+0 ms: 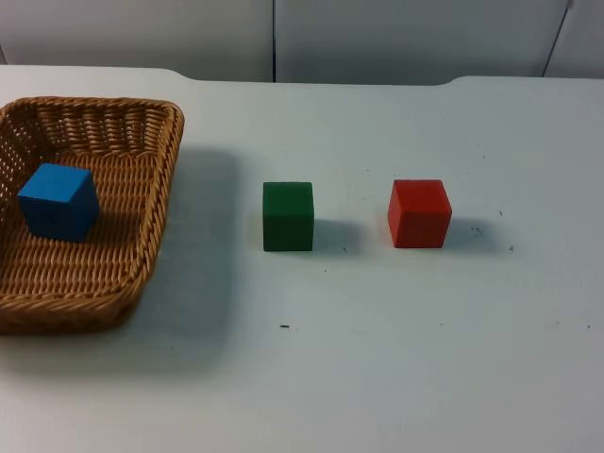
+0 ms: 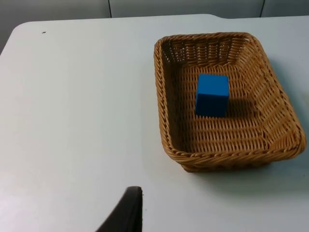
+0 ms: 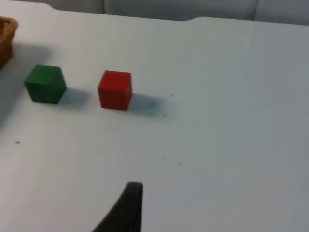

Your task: Pick up the basket with the left hand and place the blue cube into the basket with the right hand.

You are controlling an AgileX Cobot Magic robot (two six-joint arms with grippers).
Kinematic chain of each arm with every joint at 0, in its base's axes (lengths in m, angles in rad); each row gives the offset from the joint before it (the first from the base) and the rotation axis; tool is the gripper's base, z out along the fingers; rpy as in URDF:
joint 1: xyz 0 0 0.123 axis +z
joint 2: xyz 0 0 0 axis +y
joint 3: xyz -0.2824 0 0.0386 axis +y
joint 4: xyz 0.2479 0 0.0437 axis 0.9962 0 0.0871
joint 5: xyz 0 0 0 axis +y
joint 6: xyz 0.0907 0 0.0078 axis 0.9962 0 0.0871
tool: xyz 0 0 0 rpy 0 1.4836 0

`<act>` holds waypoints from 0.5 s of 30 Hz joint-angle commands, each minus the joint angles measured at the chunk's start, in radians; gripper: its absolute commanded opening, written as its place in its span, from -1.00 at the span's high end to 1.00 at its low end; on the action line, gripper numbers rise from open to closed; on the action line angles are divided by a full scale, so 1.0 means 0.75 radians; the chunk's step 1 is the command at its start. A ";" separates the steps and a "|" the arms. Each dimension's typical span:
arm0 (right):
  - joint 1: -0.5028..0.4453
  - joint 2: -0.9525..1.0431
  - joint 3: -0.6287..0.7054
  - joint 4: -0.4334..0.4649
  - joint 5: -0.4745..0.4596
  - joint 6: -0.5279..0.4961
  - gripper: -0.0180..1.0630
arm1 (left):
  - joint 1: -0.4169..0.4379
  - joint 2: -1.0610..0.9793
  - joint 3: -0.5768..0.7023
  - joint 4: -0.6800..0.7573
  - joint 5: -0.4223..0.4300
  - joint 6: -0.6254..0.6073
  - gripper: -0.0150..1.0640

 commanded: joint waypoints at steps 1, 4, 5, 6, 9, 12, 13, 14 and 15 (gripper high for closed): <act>-0.118 -0.005 0.013 -0.014 -0.004 0.007 -0.98 | -0.014 -0.005 0.003 0.000 -0.003 -0.001 -0.98; -0.173 -0.005 0.013 -0.014 -0.004 0.007 -0.98 | -0.023 -0.005 0.003 0.000 -0.003 -0.001 -0.98; -0.198 -0.005 0.013 -0.014 -0.004 0.007 -0.98 | -0.025 -0.005 0.003 0.000 -0.003 -0.001 -0.98; -0.198 -0.005 0.013 -0.014 -0.004 0.007 -0.98 | -0.025 -0.005 0.003 0.000 -0.003 -0.001 -0.98; -0.215 -0.005 0.013 -0.014 -0.004 0.007 -0.98 | -0.025 -0.005 0.003 0.000 -0.003 -0.001 -0.98; -0.215 -0.005 0.013 -0.014 -0.004 0.007 -0.98 | -0.025 -0.005 0.003 0.000 -0.003 -0.001 -0.98; -0.215 -0.005 0.013 -0.014 -0.004 0.007 -0.98 | -0.025 -0.005 0.003 0.000 -0.003 -0.001 -0.98; -0.215 -0.005 0.013 -0.014 -0.004 0.007 -0.98 | -0.025 -0.005 0.003 0.000 -0.003 -0.001 -0.98; -0.215 -0.005 0.013 -0.014 -0.004 0.007 -0.98 | -0.025 -0.005 0.003 0.000 -0.003 -0.001 -0.98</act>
